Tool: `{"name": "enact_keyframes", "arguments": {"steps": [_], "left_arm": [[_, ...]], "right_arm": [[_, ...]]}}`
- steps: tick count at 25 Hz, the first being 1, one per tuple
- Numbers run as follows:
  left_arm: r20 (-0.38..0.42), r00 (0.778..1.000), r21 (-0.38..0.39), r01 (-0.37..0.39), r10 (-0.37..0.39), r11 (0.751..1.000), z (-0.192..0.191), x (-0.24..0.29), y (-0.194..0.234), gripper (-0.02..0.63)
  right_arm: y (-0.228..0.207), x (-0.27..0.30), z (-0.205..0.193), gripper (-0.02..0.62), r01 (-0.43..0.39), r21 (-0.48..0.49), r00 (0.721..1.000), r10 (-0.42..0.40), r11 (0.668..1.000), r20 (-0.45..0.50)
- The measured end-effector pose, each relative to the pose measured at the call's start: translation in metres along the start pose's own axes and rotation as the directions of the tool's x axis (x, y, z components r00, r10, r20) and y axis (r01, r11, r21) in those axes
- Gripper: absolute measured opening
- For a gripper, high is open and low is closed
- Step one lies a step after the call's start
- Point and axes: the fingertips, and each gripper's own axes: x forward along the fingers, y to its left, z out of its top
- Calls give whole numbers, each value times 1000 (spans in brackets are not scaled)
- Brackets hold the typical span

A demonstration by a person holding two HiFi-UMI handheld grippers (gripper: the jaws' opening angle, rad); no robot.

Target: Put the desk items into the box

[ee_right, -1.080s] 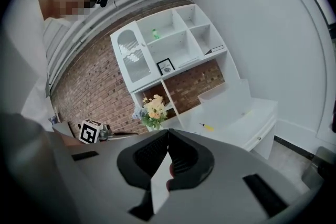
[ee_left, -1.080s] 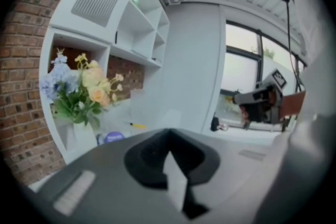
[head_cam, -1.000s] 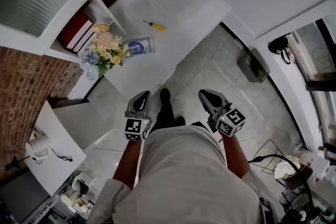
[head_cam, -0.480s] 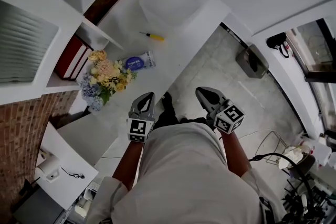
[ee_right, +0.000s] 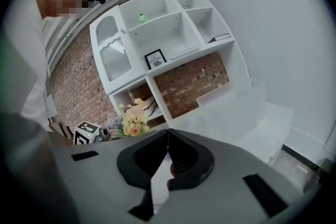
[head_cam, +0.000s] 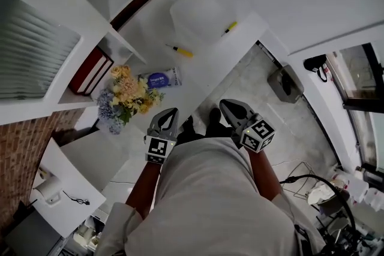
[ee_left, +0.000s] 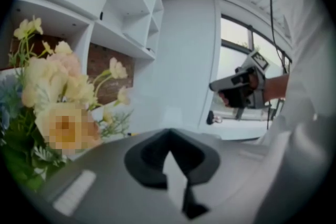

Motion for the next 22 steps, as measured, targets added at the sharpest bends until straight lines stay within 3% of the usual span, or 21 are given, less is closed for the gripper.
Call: {"name": "enact_keyframes", "arguments": {"steps": [7, 12, 17, 22], "left_arm": [[-10, 995, -69, -95, 95, 993, 1, 12, 7, 3], [-17, 978, -165, -207, 207, 964, 1, 32, 16, 2], [-70, 943, -257, -333, 327, 907, -14, 56, 24, 3], [-143, 892, -398, -448, 429, 801, -37, 73, 41, 5]], "right_arm": [[-15, 29, 18, 0, -125, -39, 991, 123, 991, -54], [-35, 49, 30, 2, -250, -53, 963, 242, 967, -122], [-61, 61, 46, 2, -352, -71, 925, 335, 933, -180], [-77, 66, 51, 2, -424, -71, 887, 398, 903, -236]]}}
